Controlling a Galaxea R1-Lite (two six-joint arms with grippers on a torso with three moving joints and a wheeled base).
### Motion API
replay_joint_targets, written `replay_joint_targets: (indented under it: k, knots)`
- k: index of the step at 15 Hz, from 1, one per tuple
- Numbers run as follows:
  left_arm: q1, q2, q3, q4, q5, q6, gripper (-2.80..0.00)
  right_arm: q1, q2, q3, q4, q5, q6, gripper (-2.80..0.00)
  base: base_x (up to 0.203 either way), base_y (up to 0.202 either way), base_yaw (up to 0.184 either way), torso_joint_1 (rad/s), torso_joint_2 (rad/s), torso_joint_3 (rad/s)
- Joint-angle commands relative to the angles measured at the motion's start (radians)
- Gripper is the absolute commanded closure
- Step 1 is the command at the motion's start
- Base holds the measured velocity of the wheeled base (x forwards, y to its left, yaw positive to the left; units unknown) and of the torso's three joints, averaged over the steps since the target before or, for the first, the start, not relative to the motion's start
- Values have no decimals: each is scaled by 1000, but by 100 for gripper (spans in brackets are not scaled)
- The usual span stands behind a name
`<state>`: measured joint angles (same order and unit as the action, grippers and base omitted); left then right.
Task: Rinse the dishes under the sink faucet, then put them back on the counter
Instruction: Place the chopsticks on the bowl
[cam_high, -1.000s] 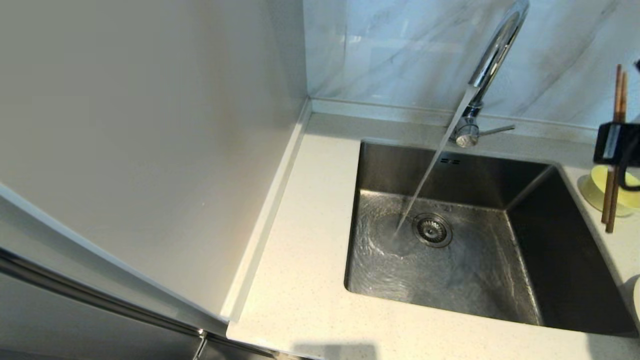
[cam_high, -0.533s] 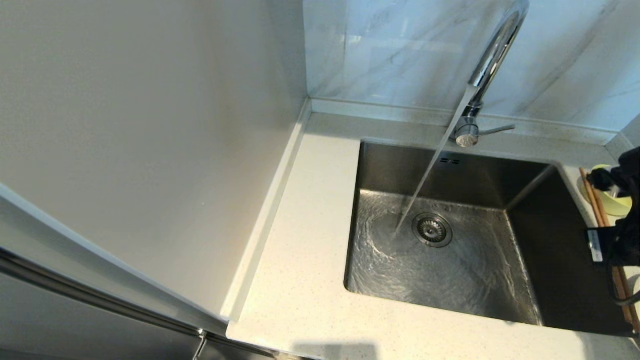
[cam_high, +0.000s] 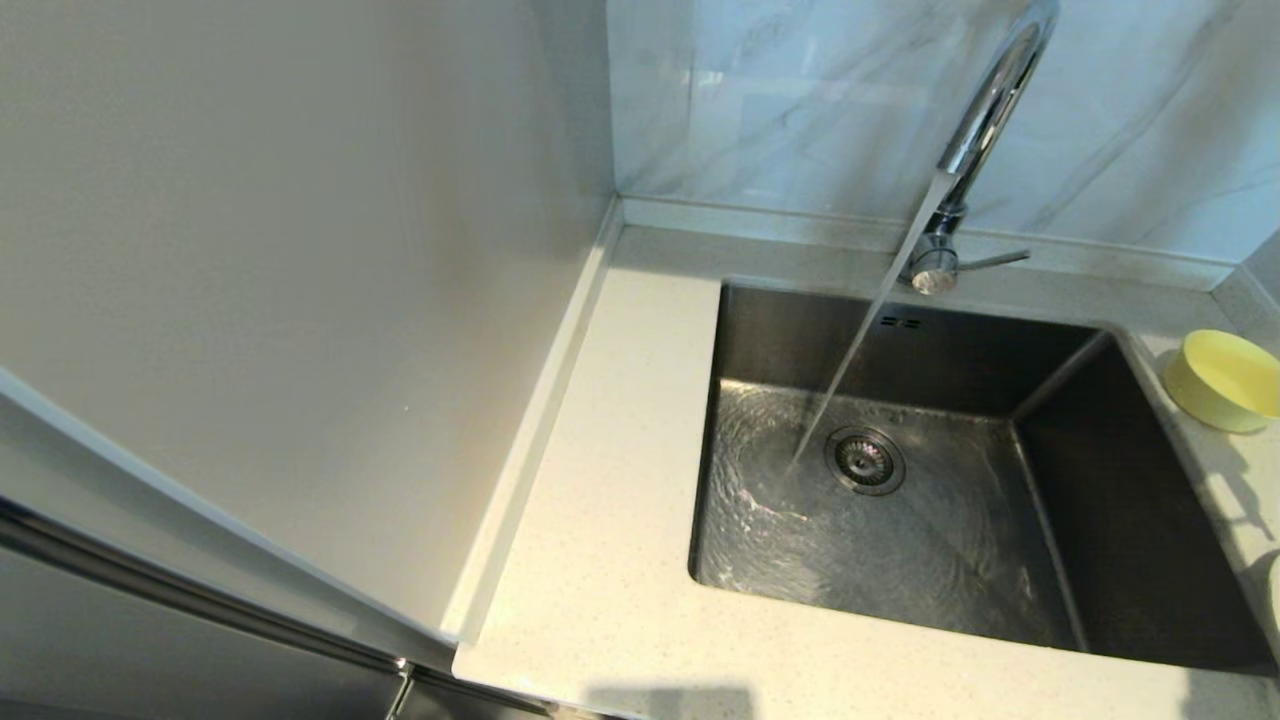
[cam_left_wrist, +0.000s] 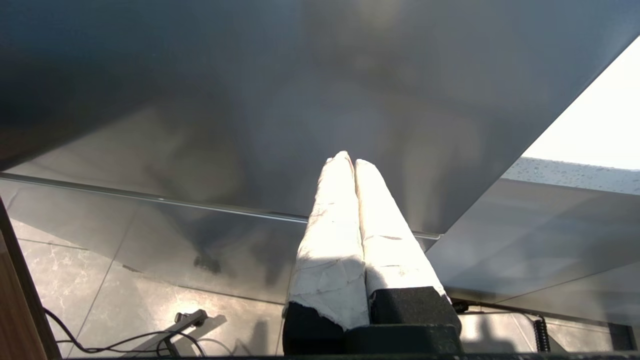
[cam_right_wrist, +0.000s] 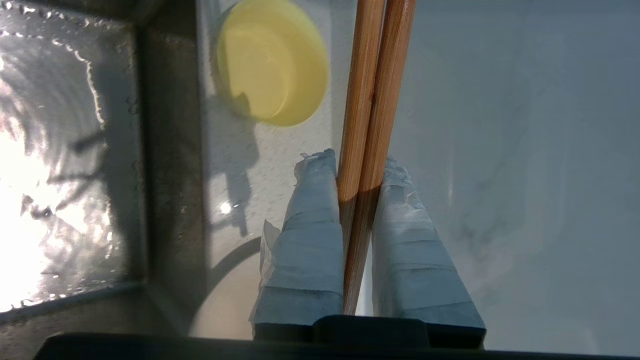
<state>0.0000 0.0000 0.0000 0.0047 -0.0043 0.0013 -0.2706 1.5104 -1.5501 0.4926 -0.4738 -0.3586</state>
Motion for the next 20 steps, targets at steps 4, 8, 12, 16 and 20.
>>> replay_joint_targets:
  k: [4, 8, 12, 16, 20]
  knots:
    - [0, 0, 0, 0, 0, 0, 0, -40, 164, -389, 302, 95, -24, 0, 0, 0, 0, 0, 0, 0]
    - [0, 0, 0, 0, 0, 0, 0, -80, 282, -422, 379, 183, -24, 0, 0, 0, 0, 0, 0, 0]
    - [0, 0, 0, 0, 0, 0, 0, -105, 365, -423, 299, 175, -22, 0, 0, 0, 0, 0, 0, 0]
    - [0, 0, 0, 0, 0, 0, 0, -110, 439, -423, 270, 134, 20, 0, 0, 0, 0, 0, 0, 0]
    - [0, 0, 0, 0, 0, 0, 0, -110, 497, -423, 200, 106, 26, 0, 0, 0, 0, 0, 0, 0]
